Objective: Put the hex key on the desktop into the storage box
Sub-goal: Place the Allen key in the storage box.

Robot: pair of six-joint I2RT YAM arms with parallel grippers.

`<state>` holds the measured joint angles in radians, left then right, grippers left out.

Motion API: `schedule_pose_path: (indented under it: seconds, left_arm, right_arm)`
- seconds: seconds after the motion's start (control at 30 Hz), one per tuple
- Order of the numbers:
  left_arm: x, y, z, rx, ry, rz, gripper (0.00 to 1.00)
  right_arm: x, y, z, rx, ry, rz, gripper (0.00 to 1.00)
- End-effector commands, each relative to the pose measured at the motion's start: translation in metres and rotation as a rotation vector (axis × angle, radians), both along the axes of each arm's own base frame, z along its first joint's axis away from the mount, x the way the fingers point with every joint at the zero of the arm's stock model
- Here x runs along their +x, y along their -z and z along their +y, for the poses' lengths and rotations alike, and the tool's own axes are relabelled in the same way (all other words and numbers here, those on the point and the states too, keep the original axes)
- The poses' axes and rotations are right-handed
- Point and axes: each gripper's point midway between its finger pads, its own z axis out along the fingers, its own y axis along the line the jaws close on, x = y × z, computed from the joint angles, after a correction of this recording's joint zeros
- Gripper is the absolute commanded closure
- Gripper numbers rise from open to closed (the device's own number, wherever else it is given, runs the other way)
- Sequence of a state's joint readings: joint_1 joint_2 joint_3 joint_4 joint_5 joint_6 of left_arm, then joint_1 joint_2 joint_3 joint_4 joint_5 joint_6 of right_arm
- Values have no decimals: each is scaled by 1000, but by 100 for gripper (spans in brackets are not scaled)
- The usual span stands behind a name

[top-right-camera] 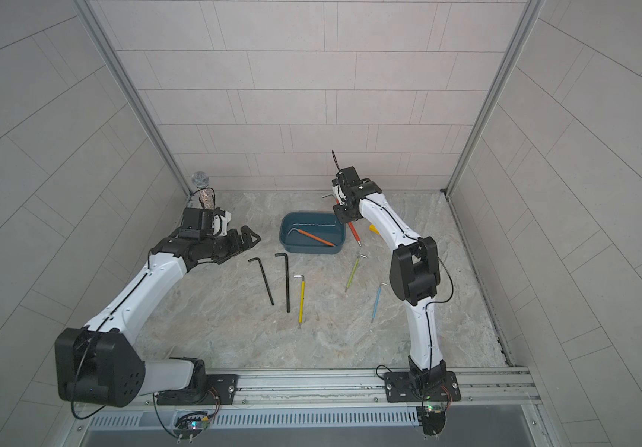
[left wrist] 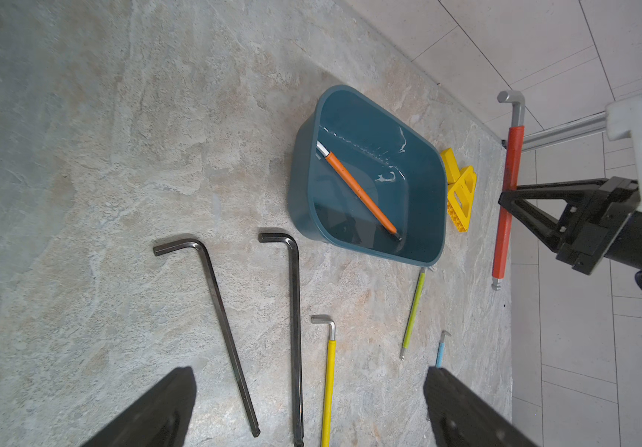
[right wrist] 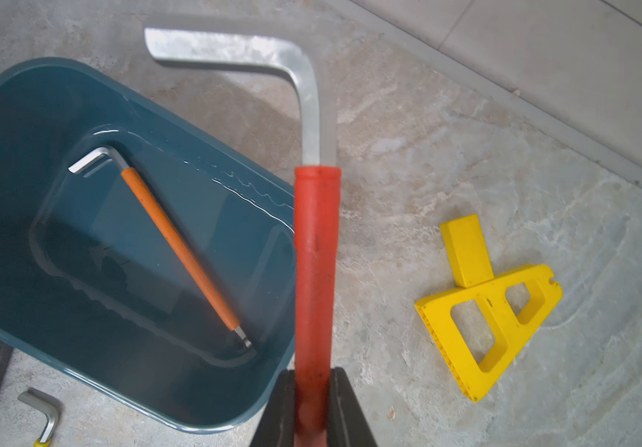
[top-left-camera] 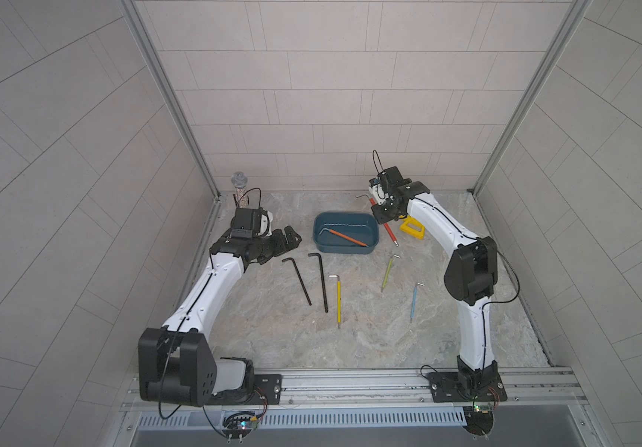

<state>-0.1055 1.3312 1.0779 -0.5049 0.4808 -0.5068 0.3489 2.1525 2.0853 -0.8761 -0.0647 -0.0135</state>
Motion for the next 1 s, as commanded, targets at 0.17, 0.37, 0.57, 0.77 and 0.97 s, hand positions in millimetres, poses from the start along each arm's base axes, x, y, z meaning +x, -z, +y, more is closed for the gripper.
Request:
schedule_pose_path:
  seconds: [0.17, 0.37, 0.57, 0.77, 0.97]
  left_arm:
    - [0, 0, 1, 11, -1, -12, 0]
    - [0, -2, 3, 21, -7, -20, 0]
    - [1, 0, 4, 23, -6, -15, 0]
    - [1, 2, 3, 21, -2, -11, 0]
    - [0, 3, 5, 31, -5, -8, 0]
  right_arm:
    - [10, -23, 40, -89, -159, -76, 100]
    - [18, -23, 65, -72, -222, -110, 100]
    - [26, -18, 85, -29, -269, -137, 100]
    - [29, -7, 98, -38, -313, -147, 100]
    - [31, 4, 109, -83, -356, -161, 100]
